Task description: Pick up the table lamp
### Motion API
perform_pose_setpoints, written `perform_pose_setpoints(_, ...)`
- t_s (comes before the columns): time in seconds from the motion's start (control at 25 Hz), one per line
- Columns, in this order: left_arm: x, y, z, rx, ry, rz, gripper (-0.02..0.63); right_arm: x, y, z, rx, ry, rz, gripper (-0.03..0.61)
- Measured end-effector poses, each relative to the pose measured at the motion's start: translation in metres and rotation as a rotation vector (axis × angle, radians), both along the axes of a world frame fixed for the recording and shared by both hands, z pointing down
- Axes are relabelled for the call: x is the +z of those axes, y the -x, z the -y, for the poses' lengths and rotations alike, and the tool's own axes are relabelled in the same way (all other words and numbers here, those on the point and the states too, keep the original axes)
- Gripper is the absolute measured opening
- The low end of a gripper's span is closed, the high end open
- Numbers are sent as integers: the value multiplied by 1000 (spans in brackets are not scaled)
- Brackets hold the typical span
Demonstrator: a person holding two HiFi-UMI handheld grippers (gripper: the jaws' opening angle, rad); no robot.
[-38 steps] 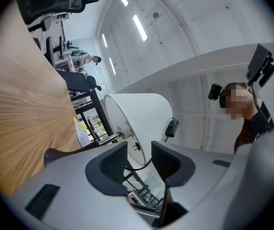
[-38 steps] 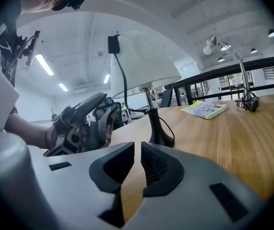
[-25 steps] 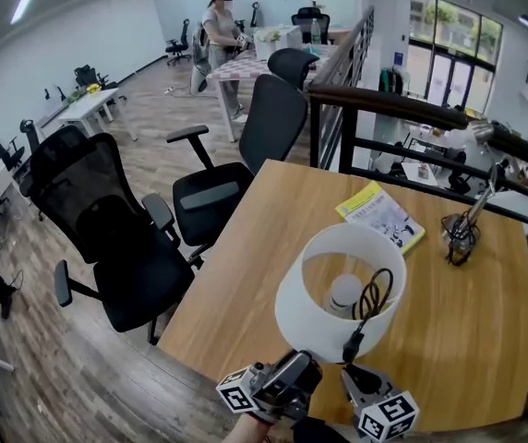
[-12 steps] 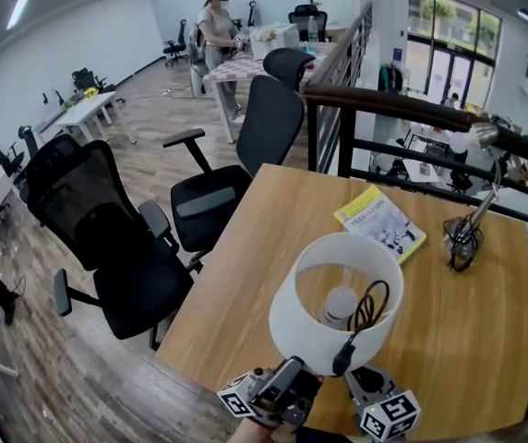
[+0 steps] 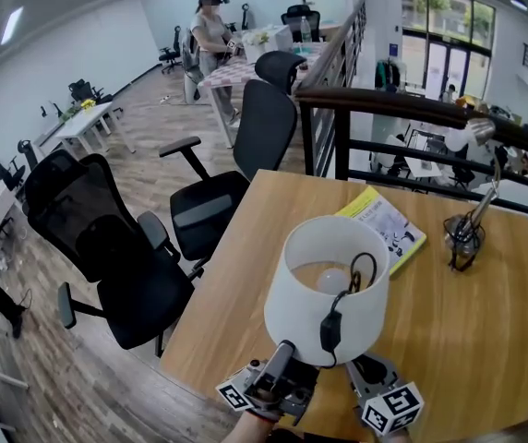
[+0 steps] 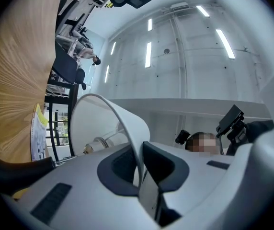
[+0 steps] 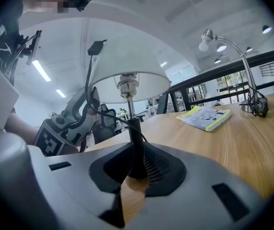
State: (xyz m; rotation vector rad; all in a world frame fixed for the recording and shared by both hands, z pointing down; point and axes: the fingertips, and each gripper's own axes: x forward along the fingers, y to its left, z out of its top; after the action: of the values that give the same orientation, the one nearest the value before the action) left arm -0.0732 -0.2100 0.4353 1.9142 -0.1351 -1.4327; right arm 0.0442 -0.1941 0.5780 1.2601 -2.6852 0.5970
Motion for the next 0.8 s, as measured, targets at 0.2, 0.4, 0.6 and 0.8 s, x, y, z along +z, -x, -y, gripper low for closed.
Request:
perform_pose_setpoints(0.2, -5, -1, 17, 16, 9, 3, 31, -3, 5, 8, -5, -2, -12, 57)
perform_pose_setpoints(0.4, -8, -3, 32, 36, 26, 2, 28, -2, 18, 20, -12, 2, -54, 57)
perform_pose_setpoints(0.6, -11, 6, 46, 57, 62, -35, 25, 4, 37, 27, -8, 66, -113, 58)
perform_pose_setpoints(0.8, -16, 0, 58, 114, 63, -14, 15, 7, 43, 45, 30, 101, -158, 132)
